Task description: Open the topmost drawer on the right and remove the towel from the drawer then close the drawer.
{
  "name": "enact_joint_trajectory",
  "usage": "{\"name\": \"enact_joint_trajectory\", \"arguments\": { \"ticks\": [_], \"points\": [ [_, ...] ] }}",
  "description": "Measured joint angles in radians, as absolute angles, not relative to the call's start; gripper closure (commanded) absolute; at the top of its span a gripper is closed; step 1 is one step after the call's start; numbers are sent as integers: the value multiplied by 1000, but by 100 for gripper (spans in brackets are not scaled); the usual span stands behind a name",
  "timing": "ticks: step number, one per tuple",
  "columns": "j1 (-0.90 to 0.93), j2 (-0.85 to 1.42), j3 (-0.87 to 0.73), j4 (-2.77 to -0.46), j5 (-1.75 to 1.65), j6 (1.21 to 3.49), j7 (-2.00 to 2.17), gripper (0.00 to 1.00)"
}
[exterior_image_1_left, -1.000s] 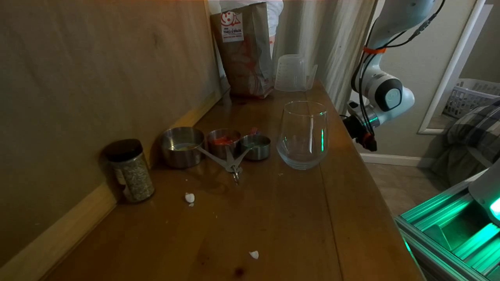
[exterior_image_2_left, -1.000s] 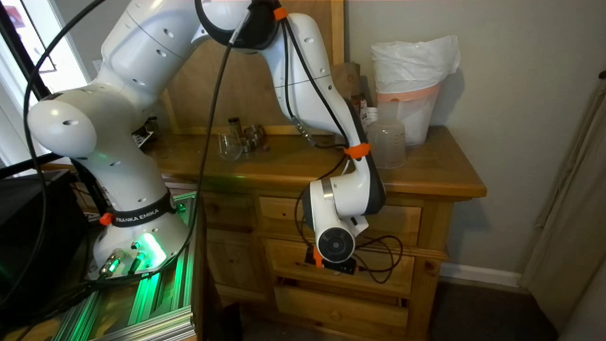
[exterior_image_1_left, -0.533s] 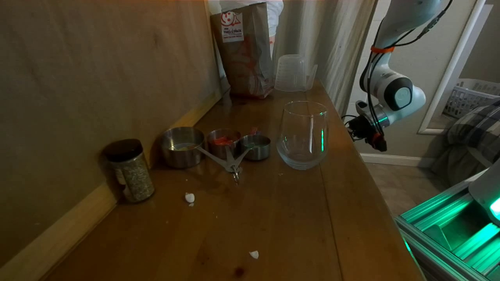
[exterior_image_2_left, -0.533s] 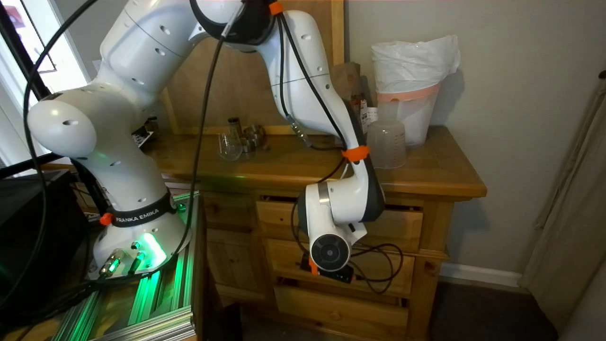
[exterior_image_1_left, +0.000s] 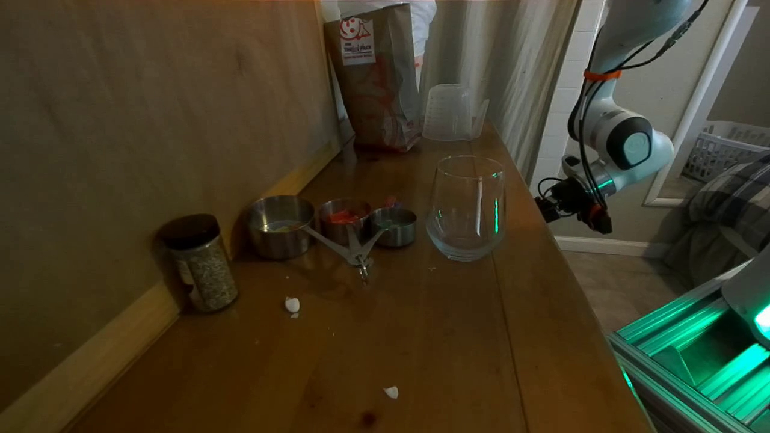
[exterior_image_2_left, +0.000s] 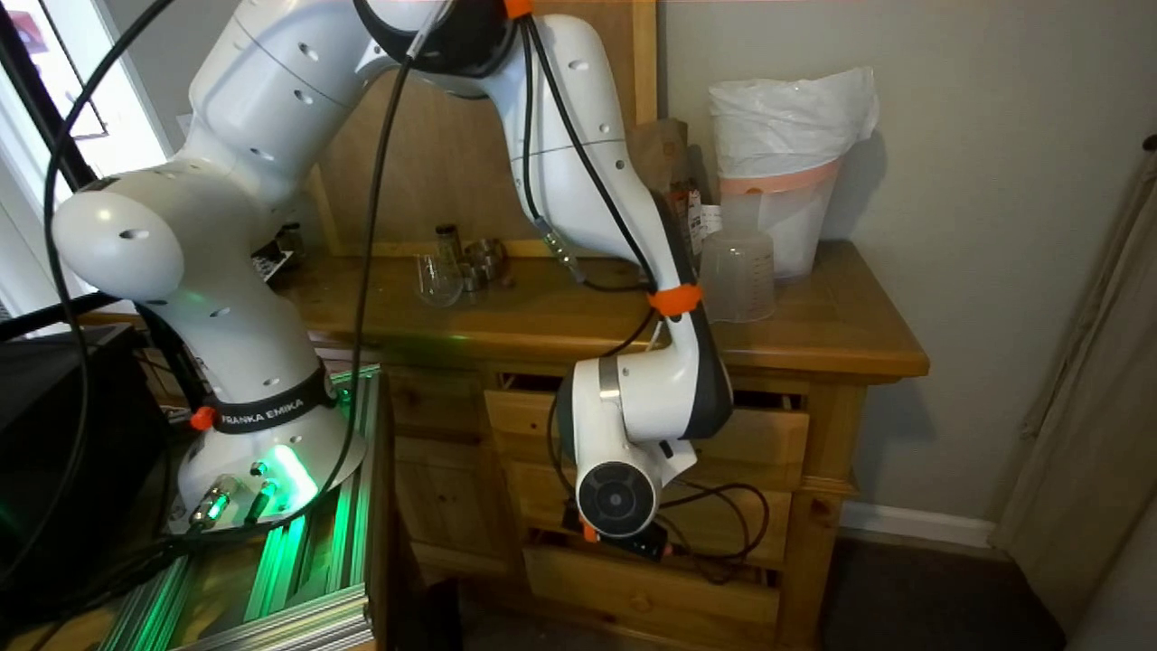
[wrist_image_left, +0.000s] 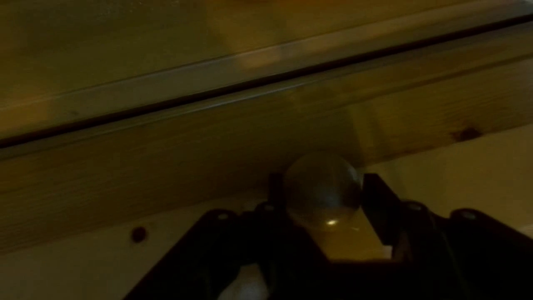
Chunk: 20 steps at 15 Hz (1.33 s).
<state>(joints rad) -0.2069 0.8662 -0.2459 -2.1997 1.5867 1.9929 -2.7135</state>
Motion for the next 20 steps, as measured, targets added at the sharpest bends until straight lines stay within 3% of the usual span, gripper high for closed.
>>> {"name": "enact_joint_trajectory", "arguments": {
  "ticks": [2,3,4,7,20],
  "points": [
    [-210,866,-268,-2197,1587,1991,-2713,73],
    [-215,865,-279,-2193,1587,1991,-2713,23],
    [-222,863,-288,-2191,1586,1990,-2713,22],
    [-240,857,-300,-2189,1586,1986,-2714,2],
    [-228,904,-227,-2162,1586,1965,-2714,0]
  ]
}}
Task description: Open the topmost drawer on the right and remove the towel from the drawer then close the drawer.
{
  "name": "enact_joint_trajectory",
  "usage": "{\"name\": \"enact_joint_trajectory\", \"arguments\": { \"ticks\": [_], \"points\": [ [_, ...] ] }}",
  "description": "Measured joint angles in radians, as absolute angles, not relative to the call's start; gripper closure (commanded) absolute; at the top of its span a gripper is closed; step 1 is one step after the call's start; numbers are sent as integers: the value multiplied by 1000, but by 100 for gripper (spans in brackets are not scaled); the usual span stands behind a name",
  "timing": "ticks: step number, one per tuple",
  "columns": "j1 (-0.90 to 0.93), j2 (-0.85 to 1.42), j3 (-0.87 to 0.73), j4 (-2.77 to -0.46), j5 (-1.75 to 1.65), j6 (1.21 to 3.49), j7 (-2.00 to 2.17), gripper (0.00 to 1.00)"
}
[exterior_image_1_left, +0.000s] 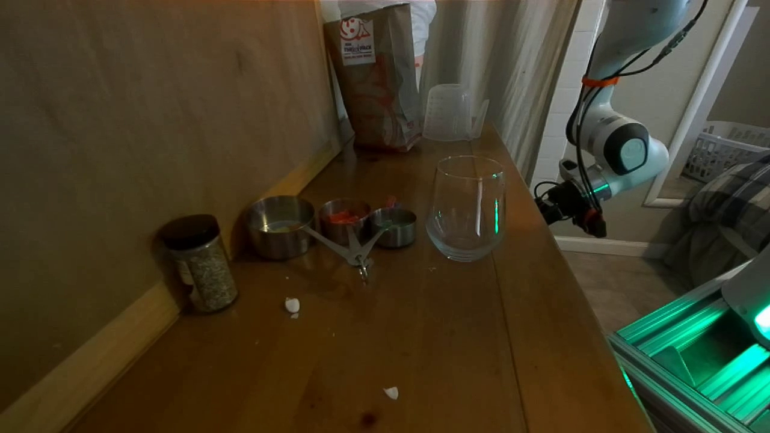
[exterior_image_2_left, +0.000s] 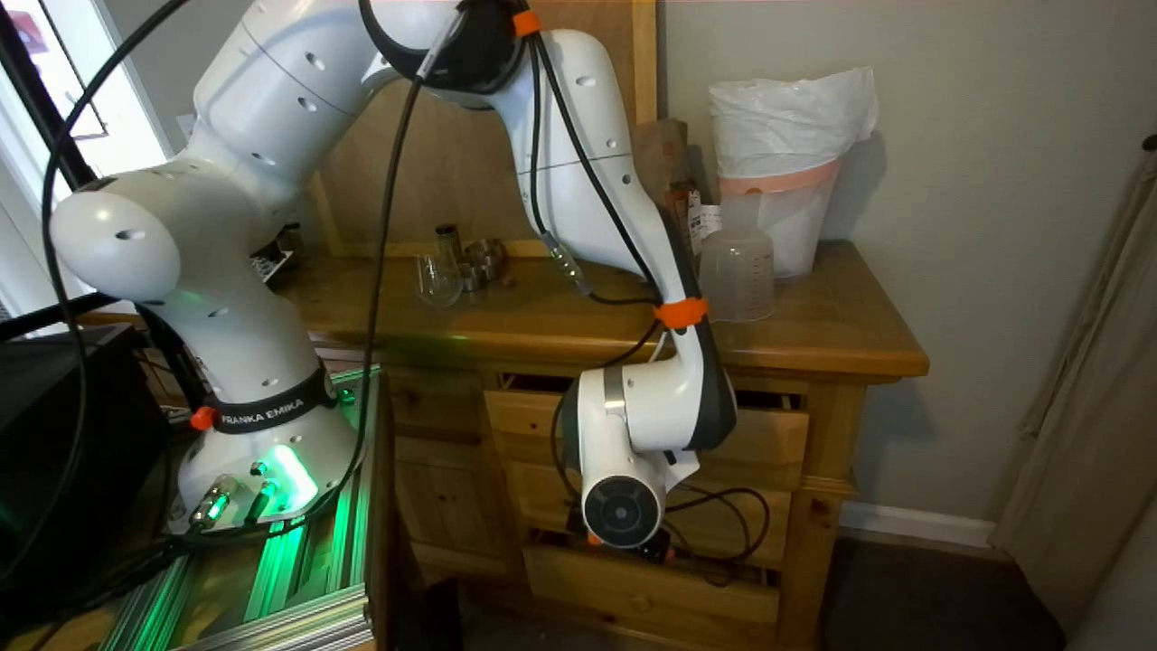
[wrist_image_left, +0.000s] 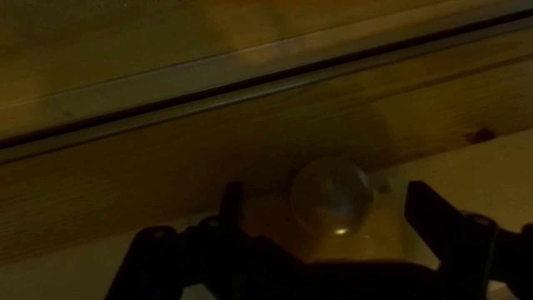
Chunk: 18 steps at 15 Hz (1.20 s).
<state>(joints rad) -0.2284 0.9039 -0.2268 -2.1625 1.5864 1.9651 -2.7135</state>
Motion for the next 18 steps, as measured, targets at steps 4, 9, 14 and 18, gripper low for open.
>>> {"name": "enact_joint_trajectory", "arguments": {
  "ticks": [4,9,14,18],
  "points": [
    [-221,909,-219,-2151,1586,1956,-2714,25],
    [-217,917,-221,-2140,1586,1956,-2714,56],
    [-219,919,-226,-2143,1567,1939,-2713,74],
    [-219,919,-226,-2143,1566,1939,-2713,74]
  ]
}}
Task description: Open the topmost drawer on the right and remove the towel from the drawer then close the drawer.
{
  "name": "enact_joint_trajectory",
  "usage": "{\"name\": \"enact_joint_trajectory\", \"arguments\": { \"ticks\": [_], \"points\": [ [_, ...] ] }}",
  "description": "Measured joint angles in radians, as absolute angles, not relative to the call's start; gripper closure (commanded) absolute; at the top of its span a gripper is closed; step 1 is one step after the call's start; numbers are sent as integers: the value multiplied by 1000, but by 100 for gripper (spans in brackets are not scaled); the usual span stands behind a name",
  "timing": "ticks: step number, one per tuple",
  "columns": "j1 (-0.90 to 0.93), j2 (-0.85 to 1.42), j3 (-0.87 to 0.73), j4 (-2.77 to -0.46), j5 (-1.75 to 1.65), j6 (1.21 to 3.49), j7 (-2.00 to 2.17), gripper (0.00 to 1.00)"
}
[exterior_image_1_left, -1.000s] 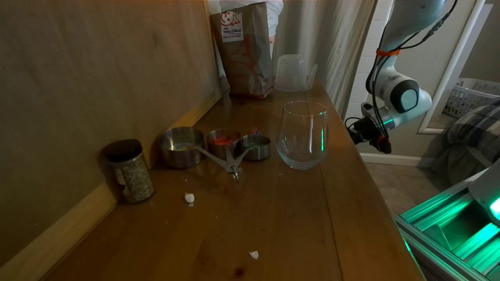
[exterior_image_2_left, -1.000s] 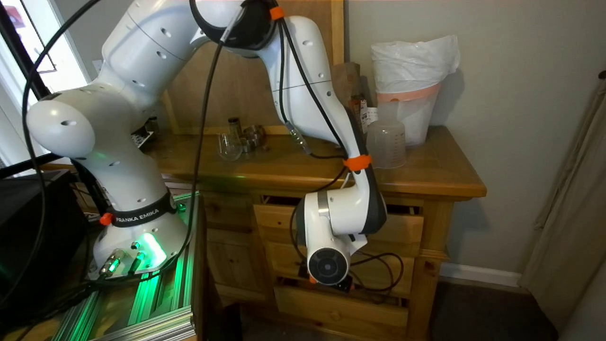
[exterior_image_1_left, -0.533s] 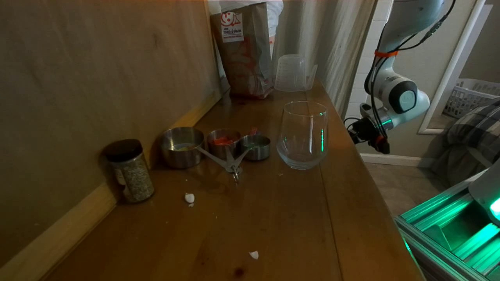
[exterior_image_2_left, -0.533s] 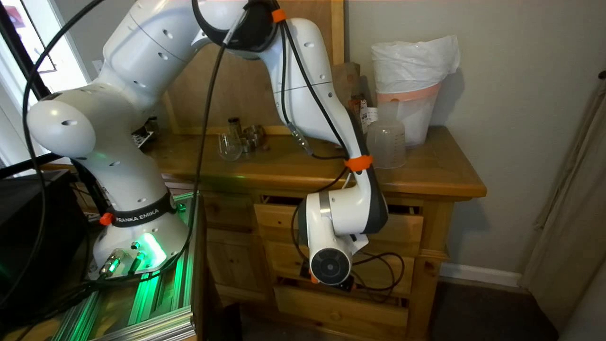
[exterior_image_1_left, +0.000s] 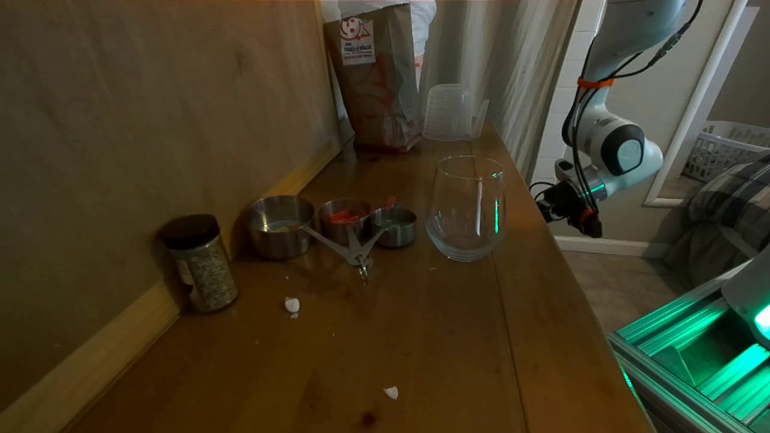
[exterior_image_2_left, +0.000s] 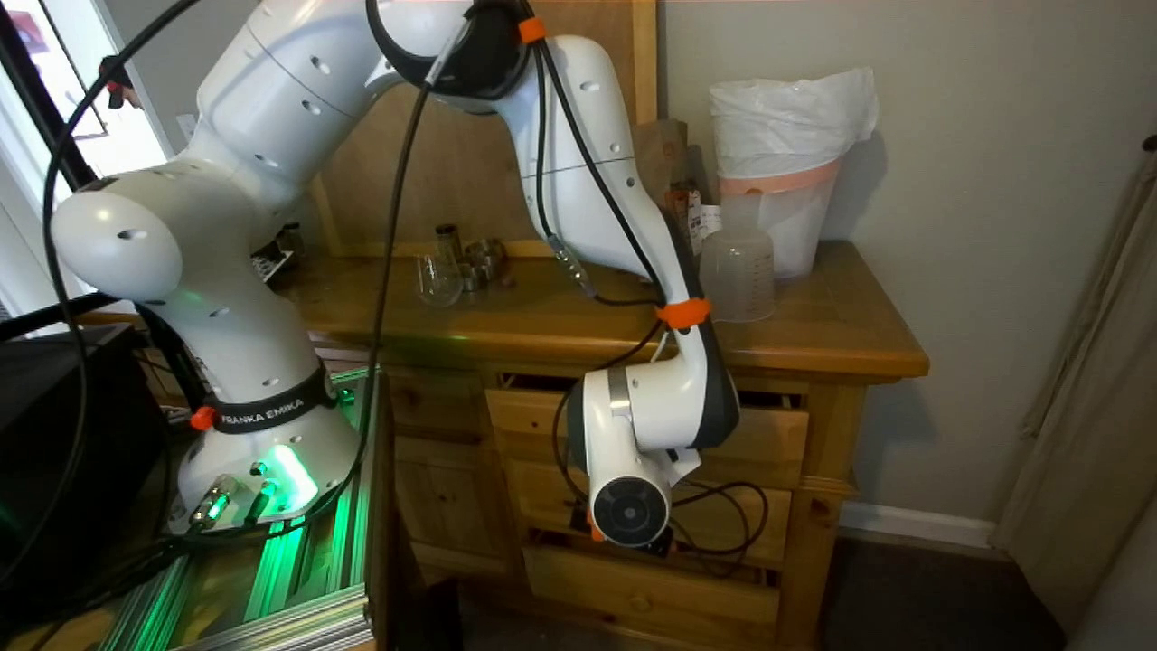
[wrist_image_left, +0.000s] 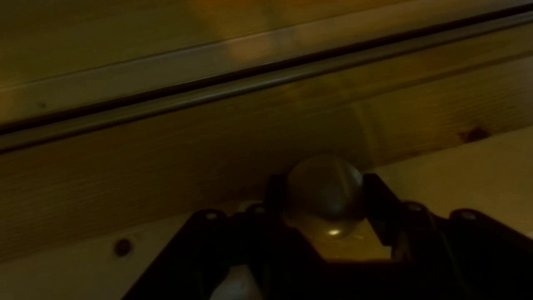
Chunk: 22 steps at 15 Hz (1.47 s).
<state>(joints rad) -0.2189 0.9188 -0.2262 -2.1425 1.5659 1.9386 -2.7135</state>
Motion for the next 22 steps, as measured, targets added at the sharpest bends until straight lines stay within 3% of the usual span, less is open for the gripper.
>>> {"name": "enact_joint_trajectory", "arguments": {
  "ticks": [22],
  "points": [
    [-264,913,-319,-2177,1496,1902,-2714,74]
  ]
}}
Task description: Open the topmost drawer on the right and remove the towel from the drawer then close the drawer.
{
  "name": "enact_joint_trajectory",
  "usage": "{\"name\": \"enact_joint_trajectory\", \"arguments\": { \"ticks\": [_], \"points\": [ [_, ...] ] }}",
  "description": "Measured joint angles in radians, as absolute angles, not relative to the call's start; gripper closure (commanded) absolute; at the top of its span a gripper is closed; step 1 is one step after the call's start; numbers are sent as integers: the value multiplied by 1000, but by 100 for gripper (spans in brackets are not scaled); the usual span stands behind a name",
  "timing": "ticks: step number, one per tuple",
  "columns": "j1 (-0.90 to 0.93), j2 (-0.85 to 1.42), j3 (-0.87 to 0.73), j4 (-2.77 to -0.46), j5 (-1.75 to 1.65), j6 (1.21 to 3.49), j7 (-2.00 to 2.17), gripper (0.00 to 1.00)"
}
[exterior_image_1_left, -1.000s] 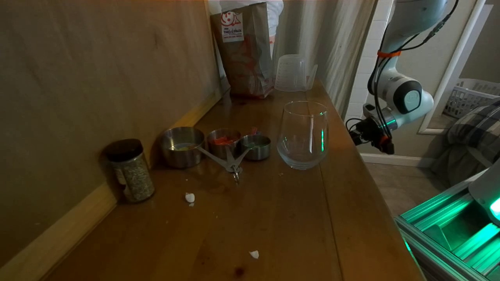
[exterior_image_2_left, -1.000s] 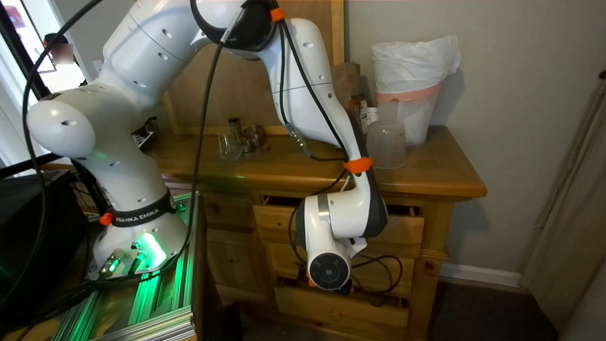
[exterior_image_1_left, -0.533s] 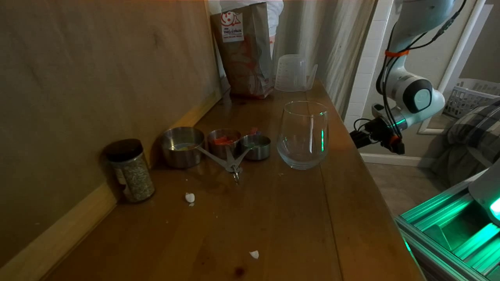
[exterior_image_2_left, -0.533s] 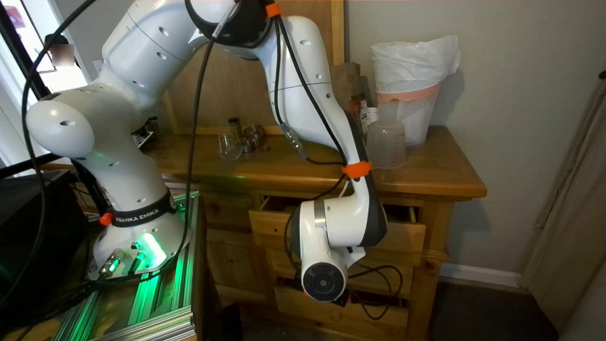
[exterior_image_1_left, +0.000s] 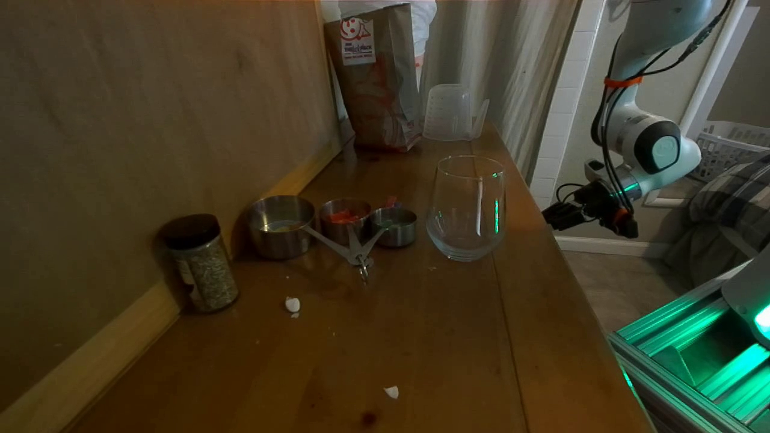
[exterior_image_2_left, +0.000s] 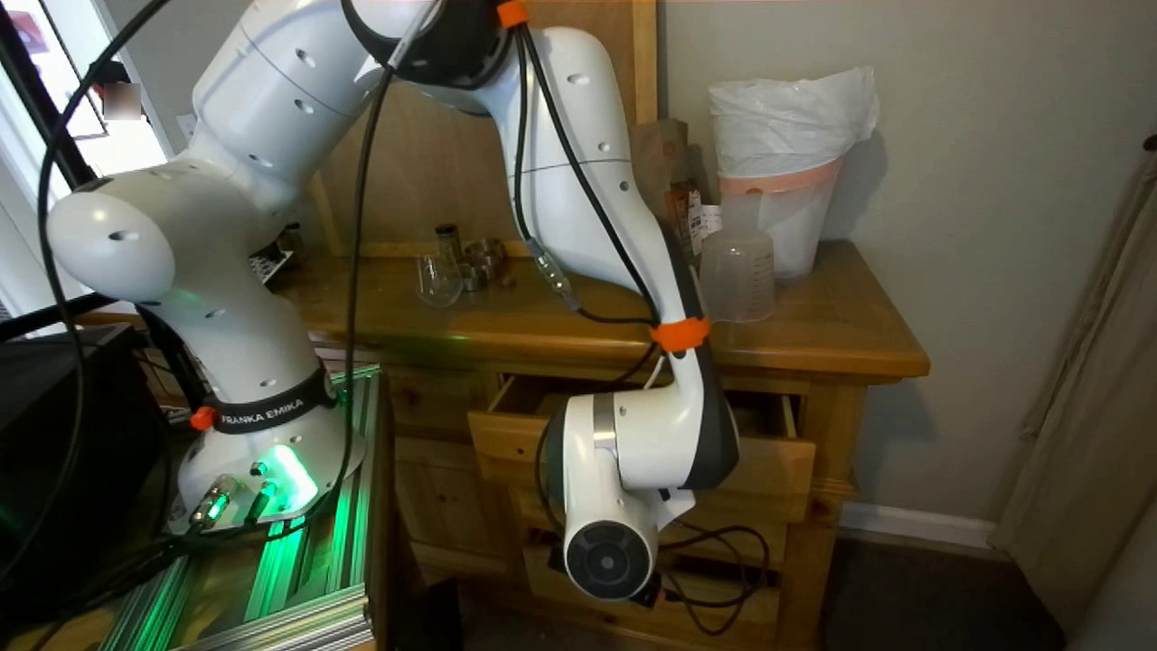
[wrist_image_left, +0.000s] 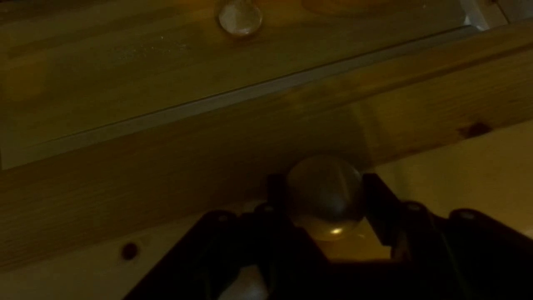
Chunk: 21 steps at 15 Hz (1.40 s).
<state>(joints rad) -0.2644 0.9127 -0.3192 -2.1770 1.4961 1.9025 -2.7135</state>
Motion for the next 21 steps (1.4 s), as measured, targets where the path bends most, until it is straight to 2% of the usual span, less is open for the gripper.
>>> {"name": "enact_joint_trajectory", "arguments": {
  "ticks": [14,15,16,17,18,21],
  "points": [
    [-310,909,-346,-2193,1474,1901,-2714,74],
    [-312,909,-347,-2194,1474,1901,-2714,65],
    [-314,909,-348,-2194,1473,1901,-2714,62],
    [-316,909,-349,-2195,1472,1900,-2714,28],
    [-317,909,-350,-2195,1471,1900,-2714,24],
    [-317,900,-370,-2195,1470,1902,-2714,5]
  ]
}}
